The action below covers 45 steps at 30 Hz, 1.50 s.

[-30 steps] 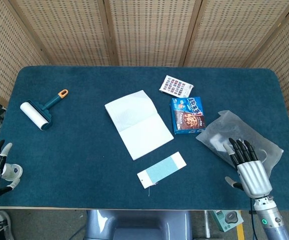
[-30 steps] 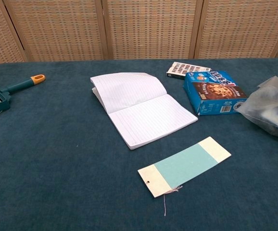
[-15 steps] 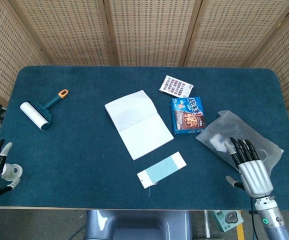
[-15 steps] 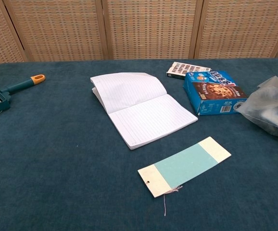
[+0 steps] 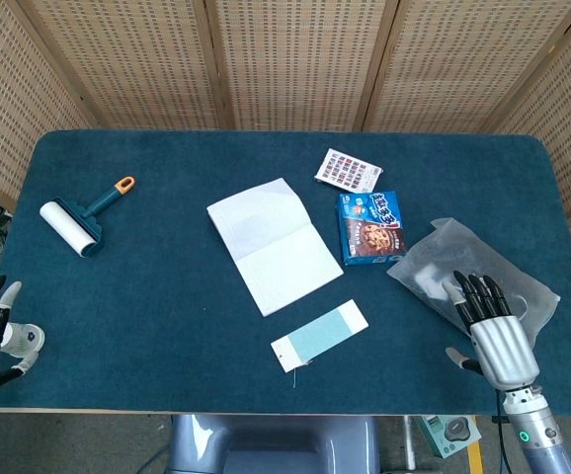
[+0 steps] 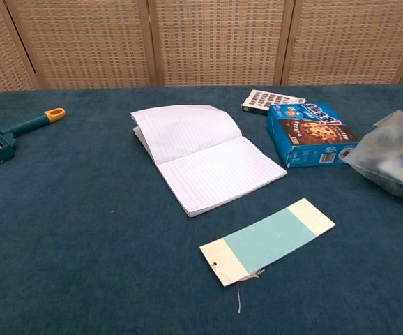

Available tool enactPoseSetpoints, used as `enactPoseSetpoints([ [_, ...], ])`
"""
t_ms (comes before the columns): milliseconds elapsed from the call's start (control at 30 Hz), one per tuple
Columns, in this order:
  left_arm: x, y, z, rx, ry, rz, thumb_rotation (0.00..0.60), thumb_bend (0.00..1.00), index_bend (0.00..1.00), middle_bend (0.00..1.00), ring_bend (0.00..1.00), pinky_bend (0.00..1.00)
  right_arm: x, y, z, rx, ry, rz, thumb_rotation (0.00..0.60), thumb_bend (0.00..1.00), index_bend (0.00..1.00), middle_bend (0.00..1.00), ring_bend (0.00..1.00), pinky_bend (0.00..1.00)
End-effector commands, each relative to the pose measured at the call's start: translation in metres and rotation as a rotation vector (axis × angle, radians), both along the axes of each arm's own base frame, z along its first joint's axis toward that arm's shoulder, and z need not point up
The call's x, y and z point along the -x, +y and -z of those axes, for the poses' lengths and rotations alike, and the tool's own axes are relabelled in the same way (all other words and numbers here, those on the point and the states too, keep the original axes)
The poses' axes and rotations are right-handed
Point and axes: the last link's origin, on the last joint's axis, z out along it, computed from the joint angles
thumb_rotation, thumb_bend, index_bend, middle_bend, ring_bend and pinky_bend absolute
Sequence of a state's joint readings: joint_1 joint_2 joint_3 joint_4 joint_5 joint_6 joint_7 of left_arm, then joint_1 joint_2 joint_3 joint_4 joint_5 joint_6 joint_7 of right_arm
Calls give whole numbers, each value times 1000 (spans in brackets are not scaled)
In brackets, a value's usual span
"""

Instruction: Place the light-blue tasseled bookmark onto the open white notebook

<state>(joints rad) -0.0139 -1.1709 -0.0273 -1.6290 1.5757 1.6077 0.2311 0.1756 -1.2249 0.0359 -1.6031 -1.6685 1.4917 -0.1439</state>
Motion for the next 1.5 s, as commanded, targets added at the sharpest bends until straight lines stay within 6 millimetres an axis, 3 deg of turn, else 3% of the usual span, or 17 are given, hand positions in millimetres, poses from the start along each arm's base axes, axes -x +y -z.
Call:
enactPoseSetpoints([
  [33,0,1,0,0,1,-4,600,0,0,0,0,0,0,-3,-1,-10,-8,-2,600,246,5,0,0,0],
  [233,0,3,2,-1,6,-5,600,0,0,0,0,0,-10,-13,1,-42,-8,-41,600,246,120,0,0,0],
  [400,0,4,0,-8,8,-11,600,0,0,0,0,0,-24,-20,7,-79,5,-80,600,245,154,0,0,0],
  [1200,7,9,-2,-12,6,-52,600,0,0,0,0,0,-70,-60,84,-319,177,-122,600,245,210,0,0,0],
  [1500,9,11,-4,-20,-4,-58,600,0,0,0,0,0,-97,-66,112,-407,229,-189,600,246,270,0,0,0],
])
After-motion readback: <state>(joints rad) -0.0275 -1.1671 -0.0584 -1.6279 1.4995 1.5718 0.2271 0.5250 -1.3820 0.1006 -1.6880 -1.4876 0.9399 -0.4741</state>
